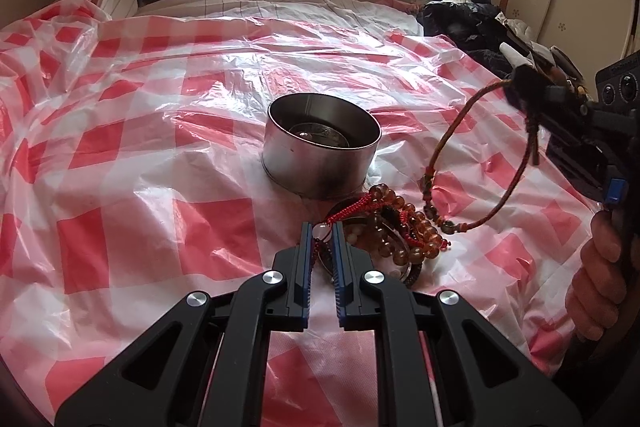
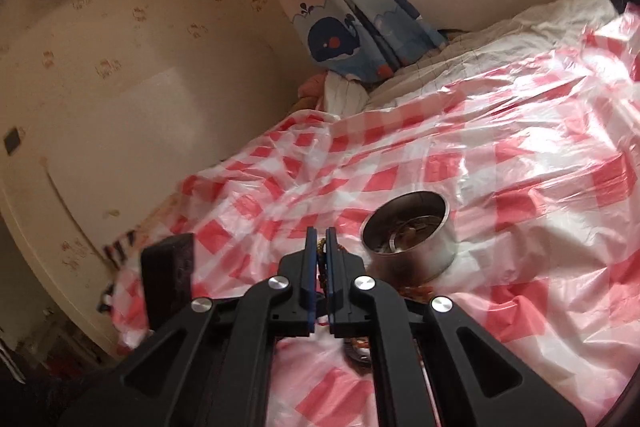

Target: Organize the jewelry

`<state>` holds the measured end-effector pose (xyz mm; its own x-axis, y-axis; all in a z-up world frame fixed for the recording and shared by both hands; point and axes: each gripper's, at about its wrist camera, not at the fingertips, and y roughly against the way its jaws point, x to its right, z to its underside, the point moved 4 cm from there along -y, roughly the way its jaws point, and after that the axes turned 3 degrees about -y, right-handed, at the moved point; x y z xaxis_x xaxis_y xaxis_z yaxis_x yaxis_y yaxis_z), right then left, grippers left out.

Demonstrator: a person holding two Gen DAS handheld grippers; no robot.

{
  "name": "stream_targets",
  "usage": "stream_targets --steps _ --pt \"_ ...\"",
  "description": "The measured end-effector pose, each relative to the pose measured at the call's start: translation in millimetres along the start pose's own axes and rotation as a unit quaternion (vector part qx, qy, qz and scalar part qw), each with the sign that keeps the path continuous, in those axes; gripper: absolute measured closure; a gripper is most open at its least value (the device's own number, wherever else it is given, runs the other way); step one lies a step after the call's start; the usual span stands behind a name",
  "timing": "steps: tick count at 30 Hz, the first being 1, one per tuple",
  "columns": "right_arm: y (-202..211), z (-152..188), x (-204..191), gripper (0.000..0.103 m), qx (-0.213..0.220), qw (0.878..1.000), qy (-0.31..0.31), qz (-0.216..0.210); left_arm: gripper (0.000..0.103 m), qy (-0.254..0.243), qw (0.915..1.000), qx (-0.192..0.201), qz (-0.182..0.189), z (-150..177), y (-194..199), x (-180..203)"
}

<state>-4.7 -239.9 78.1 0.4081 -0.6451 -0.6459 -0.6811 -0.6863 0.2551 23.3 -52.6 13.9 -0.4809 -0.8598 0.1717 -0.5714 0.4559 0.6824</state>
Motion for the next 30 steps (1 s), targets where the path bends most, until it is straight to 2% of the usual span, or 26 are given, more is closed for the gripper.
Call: stream_targets --steps 2,5,9,17,22,25,27,30 --pt "1 -1 -1 0.098 -0.001 1.0 0.017 0.026 0.094 0.0 1.0 0.001 0.0 0 0 0" --pt "-2 1 5 0.098 -0.006 0.999 0.007 0.036 0.094 0.003 1.0 0.007 0.003 -2 2 0" --pt "-7 0 3 0.098 -0.003 0.997 0.026 0.066 0.094 0.01 0.9994 0.031 0.009 -12 13 2" --pt "-28 -17 -8 0.098 0.011 0.994 0.068 0.089 0.094 0.019 0.9948 0.1 0.003 -54 34 11" --pt "-44 -34 -1 0.098 0.03 0.992 0.069 0.098 0.094 0.03 0.9916 0.125 0.007 -79 27 12" --pt "-56 -42 7 0.098 0.035 0.991 0.074 0.109 0.094 0.038 0.9925 0.116 0.01 -88 10 11" --pt "-69 -44 14 0.098 0.029 0.989 0.081 0.122 0.093 0.045 0.9959 0.078 0.012 -87 -14 7" --pt "-95 -37 32 0.098 -0.008 0.987 0.08 0.14 0.087 0.052 0.998 0.035 -0.003 -79 -41 0"
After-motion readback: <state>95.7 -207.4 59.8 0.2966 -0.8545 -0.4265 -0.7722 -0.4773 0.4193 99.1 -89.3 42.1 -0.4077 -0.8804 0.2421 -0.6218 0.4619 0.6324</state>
